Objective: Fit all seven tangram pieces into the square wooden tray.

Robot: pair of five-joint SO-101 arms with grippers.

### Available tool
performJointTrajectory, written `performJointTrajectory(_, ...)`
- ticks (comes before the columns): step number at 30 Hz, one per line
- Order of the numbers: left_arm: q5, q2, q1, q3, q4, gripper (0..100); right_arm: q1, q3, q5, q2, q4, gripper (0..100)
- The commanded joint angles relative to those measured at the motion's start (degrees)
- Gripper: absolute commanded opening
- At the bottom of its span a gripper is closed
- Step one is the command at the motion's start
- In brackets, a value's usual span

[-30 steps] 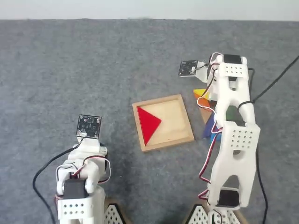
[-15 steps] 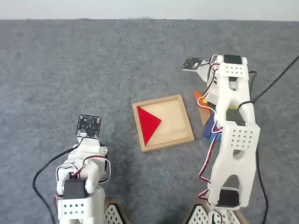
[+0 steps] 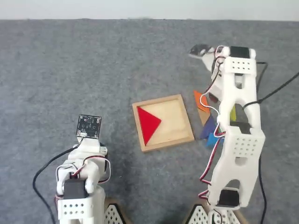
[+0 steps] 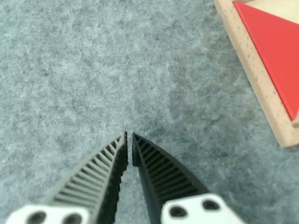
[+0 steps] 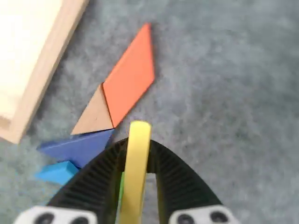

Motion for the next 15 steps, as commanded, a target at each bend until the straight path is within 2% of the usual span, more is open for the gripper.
performJointTrajectory(1, -0.1, -1.0, 0.3, -0.6, 0.2, 2, 1.1, -1.9, -14.2, -5.3, 1.0, 0.7)
performJointTrajectory(3, -0.1, -1.0, 0.3, -0.6, 0.2, 2, 2.3, -2.1, -20.7, -4.1, -0.1, 0.7)
performJointTrajectory(7, -0.1, -1.0, 0.3, -0.6, 0.2, 2, 5.6, -2.2, -26.9, 0.1, -7.1, 0.9)
performJointTrajectory(10, -0.1, -1.0, 0.3, -0.6, 0.2, 2, 6.0, -2.2, -26.2, 2.0, -9.2, 3.5)
performJointTrajectory(15, -0.1, -1.0, 0.3, -0.6, 0.2, 2, 4.6, -2.2, -22.9, 2.8, -9.2, 20.3)
